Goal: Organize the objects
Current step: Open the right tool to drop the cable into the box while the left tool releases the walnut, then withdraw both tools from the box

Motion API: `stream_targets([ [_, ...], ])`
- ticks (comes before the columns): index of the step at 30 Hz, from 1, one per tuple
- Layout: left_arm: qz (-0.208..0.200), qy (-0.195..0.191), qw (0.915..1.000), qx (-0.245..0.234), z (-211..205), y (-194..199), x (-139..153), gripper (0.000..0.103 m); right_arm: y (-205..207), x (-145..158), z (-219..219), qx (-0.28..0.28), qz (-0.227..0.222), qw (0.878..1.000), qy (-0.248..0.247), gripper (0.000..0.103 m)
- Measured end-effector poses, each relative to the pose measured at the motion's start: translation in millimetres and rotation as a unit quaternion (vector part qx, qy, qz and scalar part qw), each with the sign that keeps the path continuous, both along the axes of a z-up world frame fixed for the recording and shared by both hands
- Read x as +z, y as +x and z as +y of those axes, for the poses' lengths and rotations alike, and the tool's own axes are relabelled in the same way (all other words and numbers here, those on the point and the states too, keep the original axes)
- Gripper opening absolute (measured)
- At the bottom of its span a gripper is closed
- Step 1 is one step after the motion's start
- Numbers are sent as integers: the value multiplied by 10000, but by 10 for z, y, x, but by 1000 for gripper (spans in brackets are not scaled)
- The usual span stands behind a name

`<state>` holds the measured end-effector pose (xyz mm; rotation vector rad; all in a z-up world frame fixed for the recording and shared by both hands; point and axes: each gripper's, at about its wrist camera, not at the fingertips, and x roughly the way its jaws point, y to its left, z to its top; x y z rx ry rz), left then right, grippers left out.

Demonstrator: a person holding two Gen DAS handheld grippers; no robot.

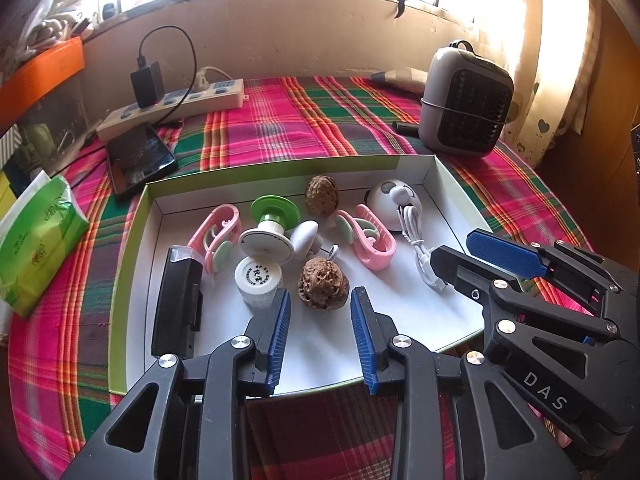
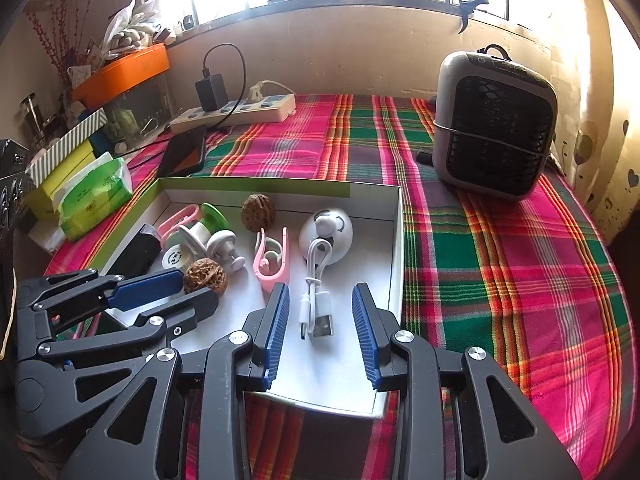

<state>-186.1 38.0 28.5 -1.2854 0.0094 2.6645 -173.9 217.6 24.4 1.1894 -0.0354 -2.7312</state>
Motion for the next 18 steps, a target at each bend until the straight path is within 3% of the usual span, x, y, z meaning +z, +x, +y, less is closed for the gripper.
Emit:
stream_targets([
  [18,377,-1,9989,274,-102,625,201,30,558,172,-120,-5,260,9996,-122,35],
])
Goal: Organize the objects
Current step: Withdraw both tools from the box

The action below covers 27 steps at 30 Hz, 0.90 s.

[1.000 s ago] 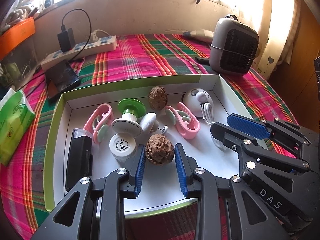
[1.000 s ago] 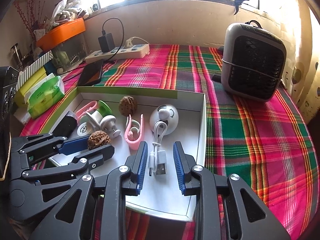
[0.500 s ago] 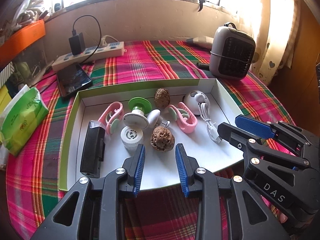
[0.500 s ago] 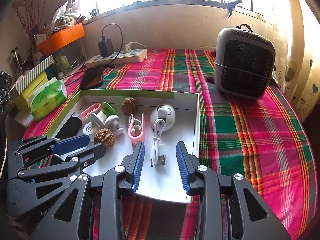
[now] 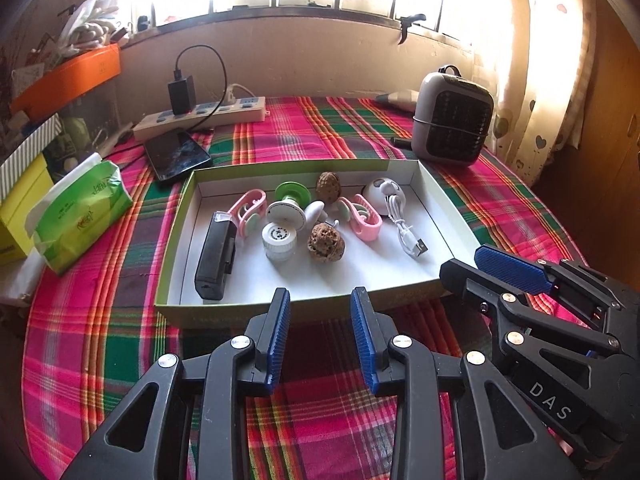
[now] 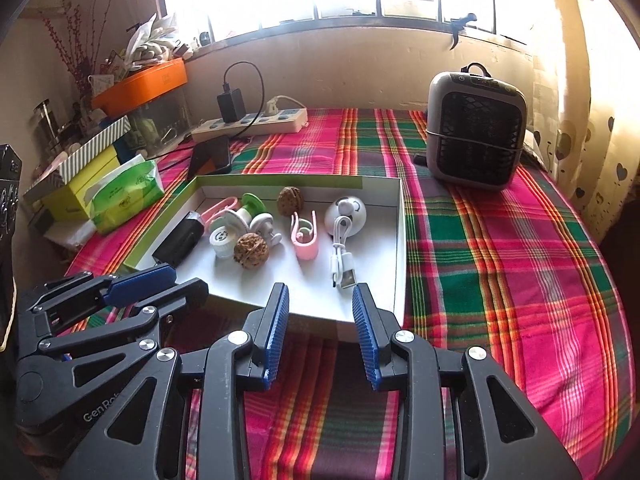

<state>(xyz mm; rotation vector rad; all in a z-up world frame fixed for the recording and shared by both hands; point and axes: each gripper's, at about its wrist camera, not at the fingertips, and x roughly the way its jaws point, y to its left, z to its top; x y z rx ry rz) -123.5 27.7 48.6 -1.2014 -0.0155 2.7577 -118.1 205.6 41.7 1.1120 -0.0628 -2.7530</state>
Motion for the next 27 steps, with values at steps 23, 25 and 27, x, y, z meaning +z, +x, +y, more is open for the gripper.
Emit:
stream_targets([
  [23,-282,-294,9983,425,-58,408,-406,30,380,-396,-10,-210,-576,9979,187,38],
  [25,-281,-312,9981,444,-55,410,-410,30,381,-397,-9,-223,-581,9978,213,49],
  [27,-283,-300,9982,445,-60,411,-412,30,380,-400,-1,-228,-588,9978,207,51],
])
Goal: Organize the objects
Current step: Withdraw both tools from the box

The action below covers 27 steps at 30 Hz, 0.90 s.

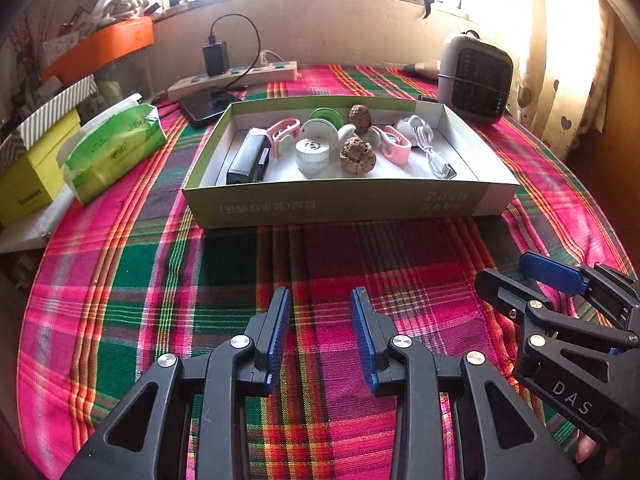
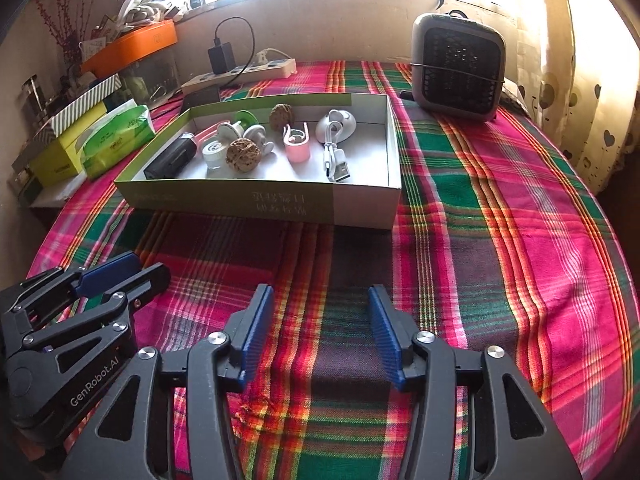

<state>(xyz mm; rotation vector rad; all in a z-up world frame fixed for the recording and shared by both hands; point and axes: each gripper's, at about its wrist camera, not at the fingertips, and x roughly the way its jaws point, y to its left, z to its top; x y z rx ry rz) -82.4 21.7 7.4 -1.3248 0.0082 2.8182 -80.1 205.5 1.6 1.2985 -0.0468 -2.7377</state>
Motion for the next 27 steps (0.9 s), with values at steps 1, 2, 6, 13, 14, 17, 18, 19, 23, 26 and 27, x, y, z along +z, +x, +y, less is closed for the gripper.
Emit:
stream_targets([
  [1,-1,8,10000,0,-1,0,0,30,2,-1,6,-2,-1,10000,-8,51],
  [2,-6,4,10000,3,2,1,0,30,0,-2,1,-5,-4,10000,-1,51],
  [6,-9,-72,10000,2,29,0,0,30,-4,-16,-61,46,-26,9999,155,54],
  [13,-12,-51,10000,13,33,-2,0,31,-5,-21,-93,68,-39,9996,263,57],
  [14,-13,-45,10000,12,32,-2,0,31,-6,-23,-100,67,-41,9996,280,57],
  [17,-14,-43,10000,10,22,-2,0,31,-7,-23,-105,70,-45,9995,309,58],
  [18,-15,-46,10000,10,35,-2,-1,31,-7,-23,-108,69,-44,9995,304,58],
  [19,-15,-43,10000,10,19,-2,0,31,-7,-24,-108,70,-44,9995,300,58],
  [23,-16,-39,10000,9,19,-2,-1,31,-6,-24,-110,67,-44,9995,312,58],
  [26,-17,-45,10000,8,18,-2,-1,31,-6,-25,-112,67,-44,9995,307,58],
  [27,-17,-43,10000,9,23,-2,-1,31,-6,-25,-113,67,-44,9995,310,58],
])
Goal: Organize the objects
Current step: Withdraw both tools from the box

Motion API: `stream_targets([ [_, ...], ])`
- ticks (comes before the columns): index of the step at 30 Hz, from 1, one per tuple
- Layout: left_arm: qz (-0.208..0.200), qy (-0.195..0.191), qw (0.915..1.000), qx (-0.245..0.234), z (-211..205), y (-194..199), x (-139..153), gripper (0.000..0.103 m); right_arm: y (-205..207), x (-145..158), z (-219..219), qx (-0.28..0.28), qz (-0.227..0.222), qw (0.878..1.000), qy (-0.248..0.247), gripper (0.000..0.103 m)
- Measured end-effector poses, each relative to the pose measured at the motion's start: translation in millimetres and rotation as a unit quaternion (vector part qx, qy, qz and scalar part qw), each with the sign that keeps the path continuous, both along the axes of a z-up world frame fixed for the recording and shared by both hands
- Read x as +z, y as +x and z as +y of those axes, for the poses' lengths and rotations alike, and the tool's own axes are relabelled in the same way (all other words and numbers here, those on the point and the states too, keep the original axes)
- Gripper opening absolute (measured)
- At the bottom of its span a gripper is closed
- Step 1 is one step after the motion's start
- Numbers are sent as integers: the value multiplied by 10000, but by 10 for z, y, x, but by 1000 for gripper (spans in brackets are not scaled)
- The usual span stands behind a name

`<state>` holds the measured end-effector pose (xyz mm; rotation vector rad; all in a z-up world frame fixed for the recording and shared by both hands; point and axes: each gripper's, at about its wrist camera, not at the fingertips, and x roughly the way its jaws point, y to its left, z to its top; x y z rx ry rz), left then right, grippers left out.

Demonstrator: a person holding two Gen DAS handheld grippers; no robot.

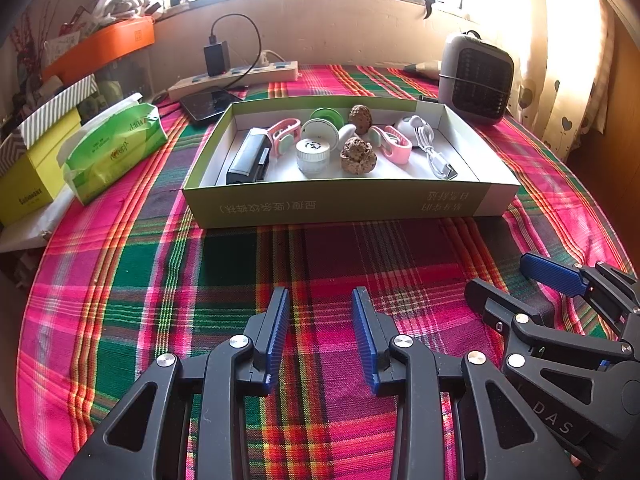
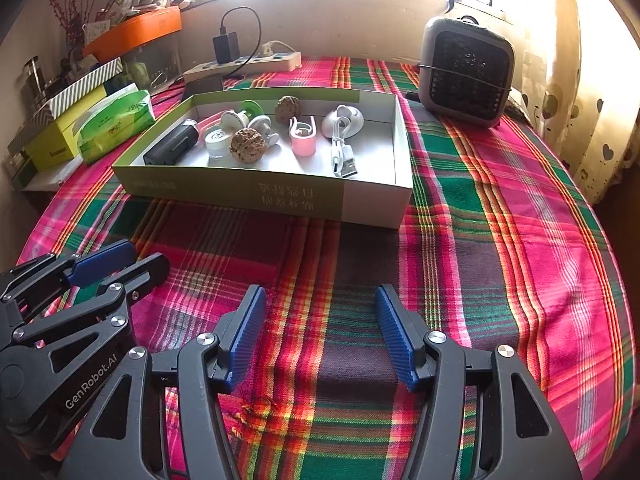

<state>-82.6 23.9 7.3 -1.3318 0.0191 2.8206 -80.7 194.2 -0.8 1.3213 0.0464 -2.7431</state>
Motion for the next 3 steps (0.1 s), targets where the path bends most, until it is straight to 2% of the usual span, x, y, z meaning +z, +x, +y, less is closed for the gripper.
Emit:
stream_targets([
  [3,0,-1,10000,0,4,0,0,31,0,0,1,0,0,10000,-2,58],
])
